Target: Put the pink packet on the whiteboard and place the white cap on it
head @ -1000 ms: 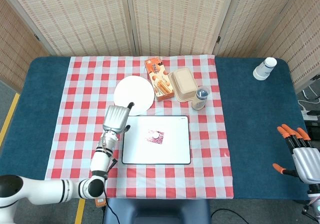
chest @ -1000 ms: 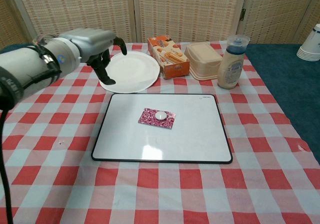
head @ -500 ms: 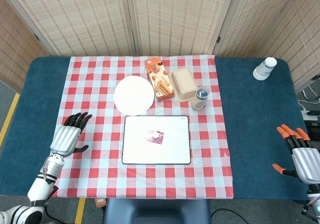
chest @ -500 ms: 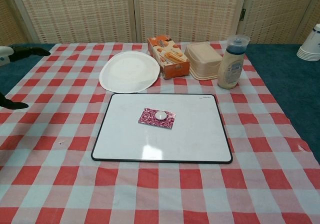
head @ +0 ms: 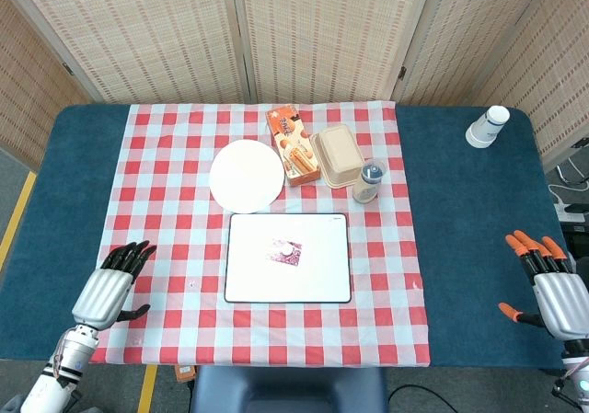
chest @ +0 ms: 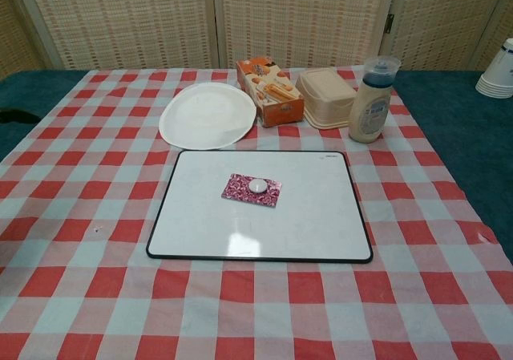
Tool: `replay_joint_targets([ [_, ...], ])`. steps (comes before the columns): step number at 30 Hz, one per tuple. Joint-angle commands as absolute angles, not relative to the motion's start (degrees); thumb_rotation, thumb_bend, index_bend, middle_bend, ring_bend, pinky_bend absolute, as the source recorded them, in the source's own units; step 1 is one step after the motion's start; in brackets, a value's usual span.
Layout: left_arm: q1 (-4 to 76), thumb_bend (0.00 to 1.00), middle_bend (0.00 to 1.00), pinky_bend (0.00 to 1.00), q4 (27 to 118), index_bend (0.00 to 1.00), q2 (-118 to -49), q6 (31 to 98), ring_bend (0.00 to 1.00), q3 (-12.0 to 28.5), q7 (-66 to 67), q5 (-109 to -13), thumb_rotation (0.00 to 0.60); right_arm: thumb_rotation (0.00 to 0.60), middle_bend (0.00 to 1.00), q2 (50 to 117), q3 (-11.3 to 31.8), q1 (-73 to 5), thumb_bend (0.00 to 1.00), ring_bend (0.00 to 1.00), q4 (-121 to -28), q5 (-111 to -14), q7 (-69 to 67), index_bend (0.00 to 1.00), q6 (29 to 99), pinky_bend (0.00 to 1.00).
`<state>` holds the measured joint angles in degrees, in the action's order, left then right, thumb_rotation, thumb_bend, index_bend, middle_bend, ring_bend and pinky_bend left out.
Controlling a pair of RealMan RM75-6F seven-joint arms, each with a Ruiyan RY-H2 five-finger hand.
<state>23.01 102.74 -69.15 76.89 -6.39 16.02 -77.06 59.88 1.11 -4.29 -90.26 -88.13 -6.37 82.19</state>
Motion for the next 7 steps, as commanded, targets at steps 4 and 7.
replay_joint_targets([
  [4,21.4,0.17,0.00,0.08,102.1,0.00,-69.0,76.9,0.00,-6.1,14.5,-78.1,0.600,0.600,0.03,60.1,0.9,-4.1,0.00,0.00,-90.1,-88.5,-6.0,0.07,82.7,0.05],
  [7,21.0,0.17,0.00,0.08,101.8,0.00,-68.8,76.6,0.00,-5.7,14.3,-78.4,0.600,0.600,0.03,60.2,1.0,-4.1,0.00,0.00,-90.1,-88.3,-5.8,0.07,82.6,0.05],
])
